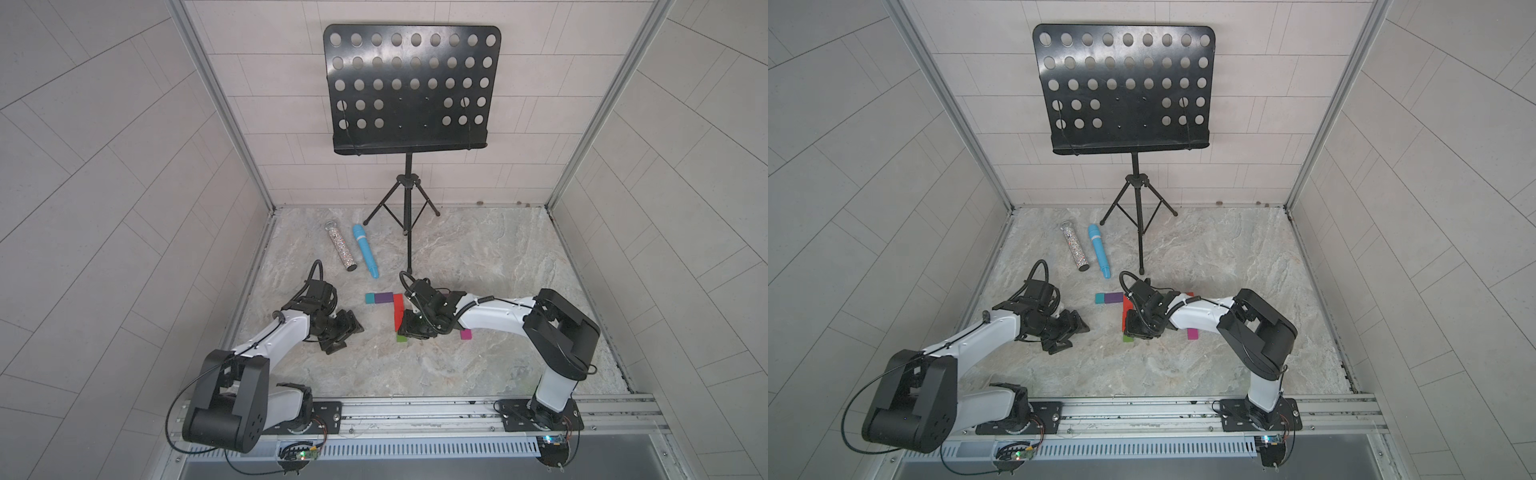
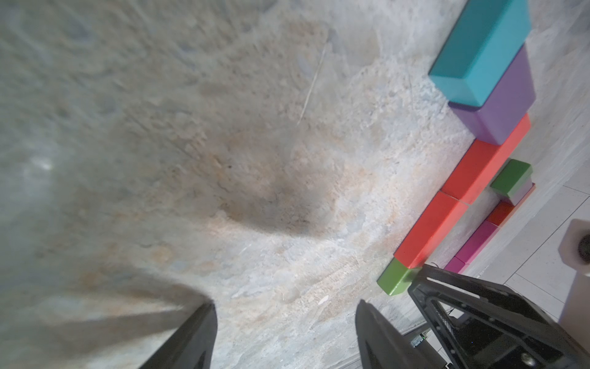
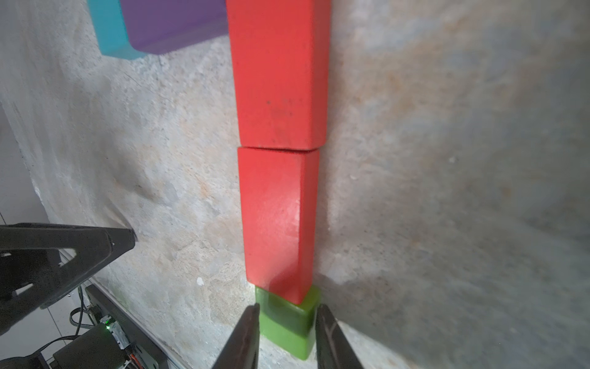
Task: Assemble the number 7 with building blocks
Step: Adjust the building block at the center of the board.
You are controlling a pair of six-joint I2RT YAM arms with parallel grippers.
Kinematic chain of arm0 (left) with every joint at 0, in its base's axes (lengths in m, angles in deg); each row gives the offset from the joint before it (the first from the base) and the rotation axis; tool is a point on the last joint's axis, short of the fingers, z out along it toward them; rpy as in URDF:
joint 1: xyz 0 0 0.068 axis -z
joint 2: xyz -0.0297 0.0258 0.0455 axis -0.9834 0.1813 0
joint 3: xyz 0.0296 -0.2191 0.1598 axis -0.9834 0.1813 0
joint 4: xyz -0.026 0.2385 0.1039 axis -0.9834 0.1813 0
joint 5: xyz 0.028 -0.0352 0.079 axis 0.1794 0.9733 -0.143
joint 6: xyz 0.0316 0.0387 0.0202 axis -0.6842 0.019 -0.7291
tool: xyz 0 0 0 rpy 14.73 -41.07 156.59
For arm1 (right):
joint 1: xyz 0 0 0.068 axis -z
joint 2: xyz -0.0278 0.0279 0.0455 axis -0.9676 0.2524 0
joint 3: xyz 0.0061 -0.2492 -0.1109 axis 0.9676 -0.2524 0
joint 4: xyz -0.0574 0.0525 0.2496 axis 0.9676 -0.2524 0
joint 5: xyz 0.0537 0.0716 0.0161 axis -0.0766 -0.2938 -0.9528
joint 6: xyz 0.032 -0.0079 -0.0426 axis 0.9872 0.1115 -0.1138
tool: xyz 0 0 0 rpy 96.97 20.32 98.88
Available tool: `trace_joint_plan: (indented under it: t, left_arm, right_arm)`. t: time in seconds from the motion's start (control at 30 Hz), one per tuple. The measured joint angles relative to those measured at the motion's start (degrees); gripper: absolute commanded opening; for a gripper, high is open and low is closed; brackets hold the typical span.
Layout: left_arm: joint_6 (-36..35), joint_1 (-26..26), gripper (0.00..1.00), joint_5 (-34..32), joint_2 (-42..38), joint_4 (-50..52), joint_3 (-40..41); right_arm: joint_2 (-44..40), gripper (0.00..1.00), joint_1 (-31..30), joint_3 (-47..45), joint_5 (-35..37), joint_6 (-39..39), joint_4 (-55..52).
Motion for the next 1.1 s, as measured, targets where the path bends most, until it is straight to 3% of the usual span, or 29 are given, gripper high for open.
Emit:
trace_joint_plan:
  t: [0.47, 0.7, 0.97, 1.1]
  left_arm:
    - [0.0, 0.0, 0.78, 0.11, -0.44, -0.26, 0.33]
    - [-0.48, 0.0, 1.0, -1.03, -1.53, 1.11, -0.39]
    - [-3.23, -0.15, 1.0, -11.63, -6.16, 7.1, -8.24]
    - [-7.52, -0.15, 1.0, -22.49, -7.82, 6.91, -13.0]
  right_arm:
    - [0.24, 0.34, -0.26, 0.07, -0.04, 1.01, 0.74]
    - [-1.14, 0.61, -0.33, 1.01, 2.62, -0.07, -3.32]
    - [-15.8, 0.89, 1.42, 7.87, 10.64, -8.98, -14.67]
    - [-24.22, 1.0, 8.68, 8.46, 18.51, -17.38, -15.61]
